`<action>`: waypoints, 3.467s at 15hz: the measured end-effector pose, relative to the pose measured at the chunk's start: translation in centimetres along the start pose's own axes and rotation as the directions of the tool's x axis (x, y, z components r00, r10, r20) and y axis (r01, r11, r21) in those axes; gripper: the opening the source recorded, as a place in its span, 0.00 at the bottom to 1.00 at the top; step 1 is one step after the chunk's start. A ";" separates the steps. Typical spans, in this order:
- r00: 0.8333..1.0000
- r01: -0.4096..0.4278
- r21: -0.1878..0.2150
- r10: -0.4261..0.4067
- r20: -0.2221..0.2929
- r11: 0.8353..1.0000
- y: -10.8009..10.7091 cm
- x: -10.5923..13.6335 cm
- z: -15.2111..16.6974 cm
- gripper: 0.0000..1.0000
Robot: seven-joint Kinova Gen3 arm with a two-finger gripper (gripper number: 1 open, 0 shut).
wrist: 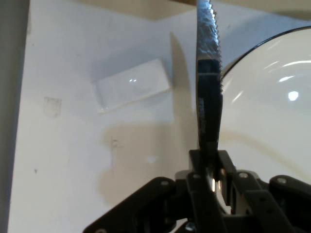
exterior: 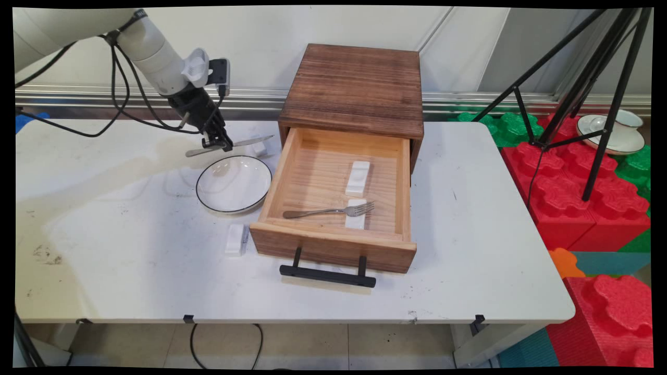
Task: Place the picked object into the drawer
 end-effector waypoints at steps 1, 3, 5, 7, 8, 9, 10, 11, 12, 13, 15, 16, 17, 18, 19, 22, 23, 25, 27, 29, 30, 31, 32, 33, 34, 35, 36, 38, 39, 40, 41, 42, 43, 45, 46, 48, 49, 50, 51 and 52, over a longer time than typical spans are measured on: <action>1.000 -0.001 -0.001 0.001 -0.009 1.000 0.5 0.1 -0.5 0.00; 1.000 -0.002 -0.003 0.002 -0.027 1.000 1.3 0.2 -1.5 0.00; 0.999 -0.004 -0.006 0.003 -0.041 1.000 1.9 0.3 -2.4 0.00; 0.998 -0.005 -0.009 0.004 -0.061 1.000 2.7 0.5 -3.4 0.00; 0.998 -0.005 -0.011 0.004 -0.070 1.000 3.1 0.6 -3.9 0.00; 0.997 -0.007 -0.015 0.006 -0.083 1.000 3.7 0.8 -4.5 0.00; 0.995 -0.009 -0.018 0.007 -0.095 1.000 4.1 1.0 -5.0 0.00; 0.993 -0.011 -0.024 0.008 -0.114 1.000 4.7 1.3 -5.6 0.00; 0.991 -0.012 -0.027 0.008 -0.130 1.000 5.1 1.6 -6.1 0.00; 0.989 -0.013 -0.030 0.008 -0.145 0.999 5.4 1.9 -6.6 0.00; 0.985 -0.014 -0.034 0.008 -0.172 0.999 6.0 2.5 -7.3 0.00; 0.982 -0.016 -0.037 0.009 -0.187 0.999 6.3 2.8 -7.7 0.00; 0.978 -0.019 -0.040 0.010 -0.206 0.999 6.7 3.2 -8.2 0.00; 0.976 -0.021 -0.042 0.012 -0.220 0.999 7.0 3.5 -8.5 0.00; 0.972 -0.024 -0.044 0.013 -0.233 0.999 7.2 3.8 -8.8 0.00; 0.960 -0.029 -0.049 0.014 -0.278 0.998 8.0 4.9 -9.9 0.00; 0.954 -0.031 -0.049 0.015 -0.298 0.998 8.3 5.3 -10.3 0.00; 0.948 -0.035 -0.048 0.018 -0.319 0.998 8.6 5.9 -10.8 0.00; 0.940 -0.041 -0.042 0.024 -0.340 0.998 9.0 6.7 -11.4 0.00; 0.932 -0.049 -0.032 0.034 -0.361 0.998 9.3 7.6 -12.0 0.00; 0.929 -0.052 -0.028 0.038 -0.367 0.998 9.5 7.9 -12.2 0.00; 0.927 -0.054 -0.024 0.041 -0.373 0.998 9.6 8.2 -12.4 0.00; 0.921 -0.060 -0.017 0.049 -0.386 0.998 9.8 9.0 -12.7 0.00; 0.917 -0.063 -0.012 0.053 -0.396 0.998 10.1 9.5 -12.9 0.00; 0.913 -0.067 -0.009 0.058 -0.404 0.998 10.3 10.1 -13.0 0.00; 0.909 -0.072 -0.004 0.064 -0.411 0.997 10.5 10.7 -13.0 0.00; 0.907 -0.080 0.000 0.073 -0.415 0.997 10.8 11.2 -13.0 0.00; 0.903 -0.096 0.009 0.091 -0.420 0.995 11.2 12.3 -12.6 0.00; 0.901 -0.103 0.011 0.099 -0.423 0.995 11.4 12.8 -12.4 0.00; 0.899 -0.109 0.014 0.105 -0.425 0.994 11.6 13.3 -12.1 0.00; 0.896 -0.120 0.018 0.116 -0.429 0.993 11.8 14.2 -11.6 0.00; 0.895 -0.128 0.021 0.125 -0.429 0.992 12.0 14.8 -11.1 0.00; 0.894 -0.135 0.024 0.133 -0.429 0.991 12.1 15.4 -10.7 0.00; 0.892 -0.150 0.031 0.149 -0.427 0.988 12.2 16.6 -9.5 0.00; 0.891 -0.158 0.036 0.158 -0.425 0.987 12.3 17.5 -8.6 0.00; 0.892 -0.165 0.041 0.167 -0.421 0.985 12.2 18.4 -7.6 0.00; 0.893 -0.168 0.043 0.170 -0.417 0.985 12.2 18.7 -7.1 0.00; 0.895 -0.172 0.045 0.175 -0.411 0.984 12.2 19.1 -6.5 0.00; 0.897 -0.176 0.046 0.179 -0.404 0.983 12.1 19.4 -5.8 0.00; 0.899 -0.178 0.046 0.181 -0.400 0.983 12.1 19.5 -5.5 0.00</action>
